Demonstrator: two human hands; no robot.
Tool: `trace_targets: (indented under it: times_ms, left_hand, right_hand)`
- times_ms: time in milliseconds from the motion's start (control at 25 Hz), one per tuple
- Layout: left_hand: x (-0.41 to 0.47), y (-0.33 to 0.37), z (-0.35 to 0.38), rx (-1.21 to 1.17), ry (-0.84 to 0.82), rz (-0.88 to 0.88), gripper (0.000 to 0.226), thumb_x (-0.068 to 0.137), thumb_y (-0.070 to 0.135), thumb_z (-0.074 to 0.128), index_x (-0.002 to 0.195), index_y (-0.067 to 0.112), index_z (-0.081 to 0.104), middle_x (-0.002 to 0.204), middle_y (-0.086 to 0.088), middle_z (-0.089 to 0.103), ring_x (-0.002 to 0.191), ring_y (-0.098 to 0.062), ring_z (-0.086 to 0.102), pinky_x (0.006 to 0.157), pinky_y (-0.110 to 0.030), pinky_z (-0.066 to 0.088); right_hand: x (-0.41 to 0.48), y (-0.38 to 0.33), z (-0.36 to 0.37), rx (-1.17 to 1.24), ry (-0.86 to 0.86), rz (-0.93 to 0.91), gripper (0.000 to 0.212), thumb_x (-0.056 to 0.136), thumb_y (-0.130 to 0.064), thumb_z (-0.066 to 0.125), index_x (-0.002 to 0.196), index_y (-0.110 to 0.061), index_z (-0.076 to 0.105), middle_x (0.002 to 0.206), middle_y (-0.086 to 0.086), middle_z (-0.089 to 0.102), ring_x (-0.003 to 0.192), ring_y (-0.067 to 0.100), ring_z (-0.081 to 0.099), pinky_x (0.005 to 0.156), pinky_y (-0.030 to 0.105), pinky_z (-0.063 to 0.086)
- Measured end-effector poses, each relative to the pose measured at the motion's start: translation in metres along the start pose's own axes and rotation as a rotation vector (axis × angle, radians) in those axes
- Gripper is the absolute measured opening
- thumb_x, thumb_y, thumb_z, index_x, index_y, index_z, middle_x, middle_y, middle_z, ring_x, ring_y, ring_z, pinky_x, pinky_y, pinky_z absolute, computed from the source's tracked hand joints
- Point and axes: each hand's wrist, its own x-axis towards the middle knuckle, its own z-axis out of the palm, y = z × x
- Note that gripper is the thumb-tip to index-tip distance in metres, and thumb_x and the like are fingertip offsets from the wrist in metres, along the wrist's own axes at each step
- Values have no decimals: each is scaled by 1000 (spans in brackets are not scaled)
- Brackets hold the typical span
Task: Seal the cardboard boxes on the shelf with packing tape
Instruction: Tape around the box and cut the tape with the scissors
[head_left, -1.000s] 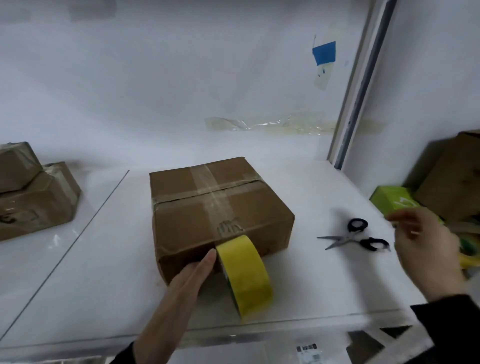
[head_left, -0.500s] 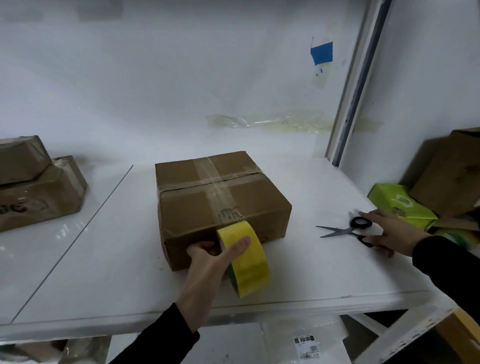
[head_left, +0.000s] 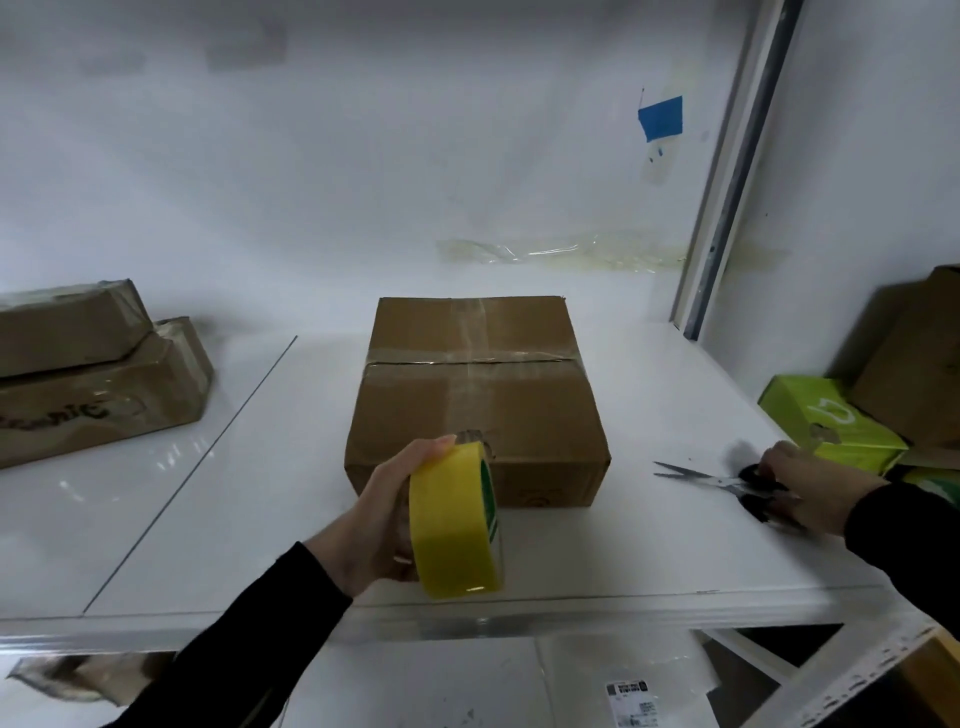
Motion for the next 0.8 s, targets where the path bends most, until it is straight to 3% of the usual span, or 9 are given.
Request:
trace_targets:
  times_ms: [80, 160, 200, 280, 440, 560, 640, 720, 800]
  left_hand:
    - [-1, -1, -4, 18, -26, -33, 94, 33, 69, 72, 113, 21, 59, 116, -22, 61, 110, -43, 58, 102, -57, 39]
    - [-1, -2, -6, 34, -13, -23, 97, 31, 70, 75, 113, 20, 60, 118, -24, 61, 110, -44, 58, 101, -58, 38]
    - [0, -3, -7, 42, -3, -17, 101, 28, 71, 76, 114, 19, 60, 119, -24, 60, 110, -44, 58, 101, -59, 39]
    - [1, -2, -5, 52, -1, -19, 110, 22, 72, 78, 116, 19, 57, 119, -23, 60, 109, -43, 59, 99, -58, 41]
    - [1, 9, 0, 73, 22, -11, 92, 27, 72, 73, 101, 18, 60, 109, -18, 62, 101, -37, 61, 99, -54, 43]
    - [3, 16, 7, 50, 21, 20, 72, 29, 74, 74, 78, 24, 58, 96, -14, 51, 90, -32, 54, 98, -49, 42]
    - [8, 18, 8, 56, 38, 32, 70, 27, 75, 74, 72, 25, 58, 92, -14, 50, 88, -33, 54, 91, -43, 46]
    - [12, 17, 8, 60, 62, 54, 75, 30, 72, 74, 85, 21, 63, 96, -15, 58, 94, -40, 62, 91, -45, 49]
    - [17, 15, 2, 28, 53, 49, 88, 32, 63, 72, 105, 17, 61, 106, -17, 64, 96, -41, 64, 87, -48, 53]
  right_hand:
    - [-13, 1, -9, 238, 43, 56, 17, 93, -22, 53, 91, -9, 42, 88, 5, 55, 70, 16, 52, 58, 13, 44]
    - [-31, -7, -33, 727, 140, 18, 31, 83, -20, 67, 92, 2, 48, 64, 6, 60, 49, 13, 56, 44, 14, 48]
    - [-40, -21, -51, 967, 197, -32, 48, 72, -27, 73, 97, 5, 48, 67, 11, 60, 46, 10, 57, 44, 17, 52]
    - [-44, -58, -77, 1189, 337, -207, 52, 71, -27, 71, 106, 2, 45, 84, 18, 56, 46, 3, 57, 46, 16, 52]
    - [-7, -164, -105, 984, 540, -410, 21, 86, -13, 64, 95, -15, 45, 84, -1, 56, 66, 11, 57, 57, 22, 45]
    - [32, -214, -108, 1033, 281, -566, 22, 85, -18, 60, 80, -24, 40, 84, -4, 61, 81, 18, 66, 57, 28, 46]
    - [55, -227, -97, 937, 159, -593, 17, 90, -17, 55, 81, -25, 43, 96, 4, 66, 94, 24, 66, 69, 33, 54]
    - [70, -230, -80, 788, 164, -561, 8, 91, -27, 51, 97, -23, 51, 109, 7, 68, 98, 29, 64, 87, 46, 51]
    - [75, -226, -70, 718, 201, -492, 28, 92, -36, 46, 115, -22, 52, 113, 5, 68, 99, 27, 63, 91, 42, 49]
